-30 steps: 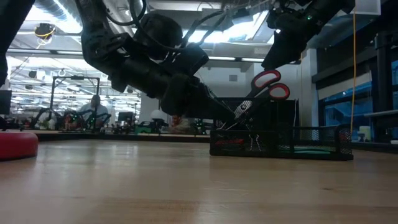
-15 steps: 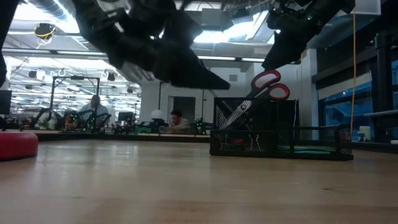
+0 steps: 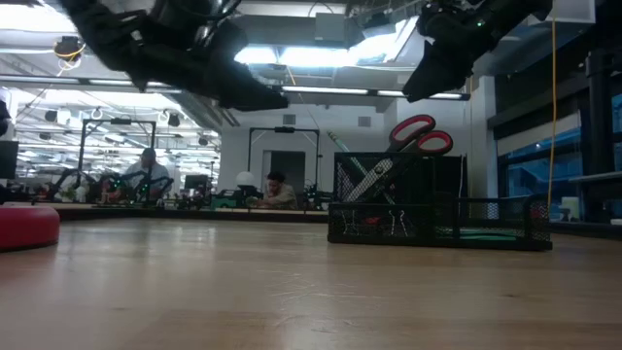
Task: Pick and place office supplies into organizer
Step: Return to Home Position
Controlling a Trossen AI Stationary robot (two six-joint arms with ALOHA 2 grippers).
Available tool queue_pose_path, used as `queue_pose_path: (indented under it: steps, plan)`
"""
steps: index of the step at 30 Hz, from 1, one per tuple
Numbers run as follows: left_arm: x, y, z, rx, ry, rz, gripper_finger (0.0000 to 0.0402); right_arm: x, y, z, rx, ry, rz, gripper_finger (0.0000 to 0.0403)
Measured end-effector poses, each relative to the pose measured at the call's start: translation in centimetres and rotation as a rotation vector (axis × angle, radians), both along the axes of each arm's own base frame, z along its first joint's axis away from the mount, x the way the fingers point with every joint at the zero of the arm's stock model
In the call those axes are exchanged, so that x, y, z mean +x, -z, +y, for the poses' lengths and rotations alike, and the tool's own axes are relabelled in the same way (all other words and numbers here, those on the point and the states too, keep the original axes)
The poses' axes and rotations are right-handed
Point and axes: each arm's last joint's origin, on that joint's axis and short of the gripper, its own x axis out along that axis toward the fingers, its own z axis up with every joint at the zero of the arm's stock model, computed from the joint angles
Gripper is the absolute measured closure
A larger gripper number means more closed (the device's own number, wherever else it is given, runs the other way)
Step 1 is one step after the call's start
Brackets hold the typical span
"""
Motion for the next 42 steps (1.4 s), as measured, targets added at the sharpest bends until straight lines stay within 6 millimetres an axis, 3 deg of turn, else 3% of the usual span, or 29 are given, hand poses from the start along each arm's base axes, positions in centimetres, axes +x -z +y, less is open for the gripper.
queue_pose_path:
  steps: [7, 17, 33, 42]
  plan:
    - [-5.3, 1.0, 0.8, -0.046, -0.108, -0.039, 0.0292, -3.6, 0.3, 0.5, -0.055, 0.030, -0.188, 0.0179]
    - [-9.7, 1.3, 1.0, -0.060, -0.219, -0.084, 0.0301, -8.5, 1.4, 2.0, -0.098, 0.035, -0.354, 0.0179]
    - [-13.9, 0.2, 0.3, -0.051, -0.329, -0.104, 0.0306, -13.2, 3.4, 3.5, -0.135, 0.034, -0.460, 0.0179]
    - [-15.2, -0.5, -0.5, -0.021, -0.334, -0.150, 0.0317, -14.5, 5.1, 4.0, -0.155, 0.033, -0.520, 0.0179]
